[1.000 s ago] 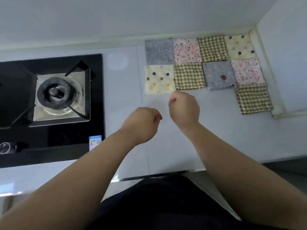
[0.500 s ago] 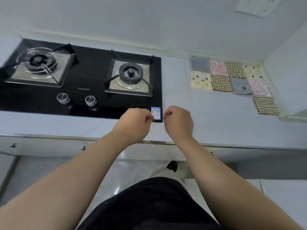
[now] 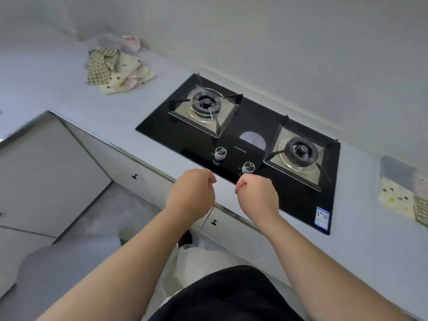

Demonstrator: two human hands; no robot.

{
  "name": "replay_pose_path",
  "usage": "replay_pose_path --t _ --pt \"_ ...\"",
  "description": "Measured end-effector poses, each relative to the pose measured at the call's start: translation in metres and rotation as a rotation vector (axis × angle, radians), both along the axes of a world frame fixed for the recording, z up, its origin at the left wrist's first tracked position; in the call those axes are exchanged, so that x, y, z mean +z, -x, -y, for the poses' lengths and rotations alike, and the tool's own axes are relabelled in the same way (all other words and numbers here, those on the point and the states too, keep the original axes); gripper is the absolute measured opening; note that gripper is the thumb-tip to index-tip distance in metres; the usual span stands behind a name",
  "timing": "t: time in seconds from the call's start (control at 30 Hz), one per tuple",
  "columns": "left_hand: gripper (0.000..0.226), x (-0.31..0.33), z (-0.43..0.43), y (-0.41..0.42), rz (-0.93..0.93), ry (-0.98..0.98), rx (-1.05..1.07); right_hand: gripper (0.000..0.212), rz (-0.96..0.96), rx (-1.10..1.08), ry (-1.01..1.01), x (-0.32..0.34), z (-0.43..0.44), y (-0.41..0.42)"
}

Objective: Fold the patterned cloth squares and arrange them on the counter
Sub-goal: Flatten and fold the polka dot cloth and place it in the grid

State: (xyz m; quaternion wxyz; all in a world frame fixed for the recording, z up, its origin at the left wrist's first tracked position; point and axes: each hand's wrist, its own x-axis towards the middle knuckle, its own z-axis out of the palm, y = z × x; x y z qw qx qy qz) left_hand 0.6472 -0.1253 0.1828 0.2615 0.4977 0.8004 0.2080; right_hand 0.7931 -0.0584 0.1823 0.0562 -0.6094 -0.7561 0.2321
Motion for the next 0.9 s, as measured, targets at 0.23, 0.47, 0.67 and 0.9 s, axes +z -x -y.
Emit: replay_pose_path --t 0.23,0.47,0.67,0.9 --pt "0.034 -0.022 -0.012 0.147 -0.035 0.04 0.241 0.031 -0.058 0.284 0.053 -0.021 -0.046 0.157" --pt "0.032 -0.015 -0.053 0.268 -0.009 0.03 0.384 0.03 -0.068 0.394 0.073 -0.009 -0.109 0.294" --pt "0.03 -0.019 -0.077 0.334 0.012 0.029 0.426 0.028 -0.12 0.381 0.096 0.001 -0.135 0.36" --pt "0.027 -0.021 -0.132 0.42 -0.007 0.005 0.391 0.032 -0.074 0.311 0.168 0.001 -0.165 0.409"
